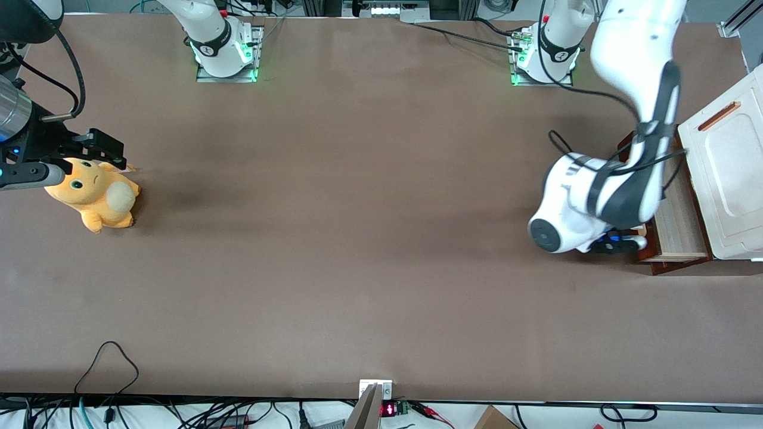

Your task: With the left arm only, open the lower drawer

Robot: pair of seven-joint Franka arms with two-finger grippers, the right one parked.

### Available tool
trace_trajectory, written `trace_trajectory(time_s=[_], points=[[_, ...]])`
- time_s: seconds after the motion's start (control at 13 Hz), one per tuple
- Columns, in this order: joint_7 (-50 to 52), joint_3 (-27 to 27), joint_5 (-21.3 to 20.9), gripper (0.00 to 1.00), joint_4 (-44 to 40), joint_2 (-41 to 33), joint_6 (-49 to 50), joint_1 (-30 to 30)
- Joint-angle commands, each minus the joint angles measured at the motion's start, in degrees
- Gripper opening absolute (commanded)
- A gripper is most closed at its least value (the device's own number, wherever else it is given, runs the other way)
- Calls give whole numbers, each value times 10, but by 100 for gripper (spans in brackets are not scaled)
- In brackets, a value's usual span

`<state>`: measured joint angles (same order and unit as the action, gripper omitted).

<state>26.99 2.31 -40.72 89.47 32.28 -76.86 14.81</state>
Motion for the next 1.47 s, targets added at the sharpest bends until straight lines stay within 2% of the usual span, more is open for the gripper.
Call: trace_trajectory(time_s=[0.0, 0.46, 0.69, 0.77, 0.93, 1.08, 1.39], points=[[-39, 36, 93, 100, 7, -74, -65, -20], [-227, 42, 181, 100, -11, -170, -78, -116], [-227, 40, 315, 100, -46, -207, -79, -154], [-227, 37, 344, 100, -52, -218, -80, -155], [-228, -9, 352, 100, -52, -224, -134, -158], [-238, -34, 370, 100, -46, -224, -145, -167], [-280, -38, 375, 100, -40, -224, -144, -166]])
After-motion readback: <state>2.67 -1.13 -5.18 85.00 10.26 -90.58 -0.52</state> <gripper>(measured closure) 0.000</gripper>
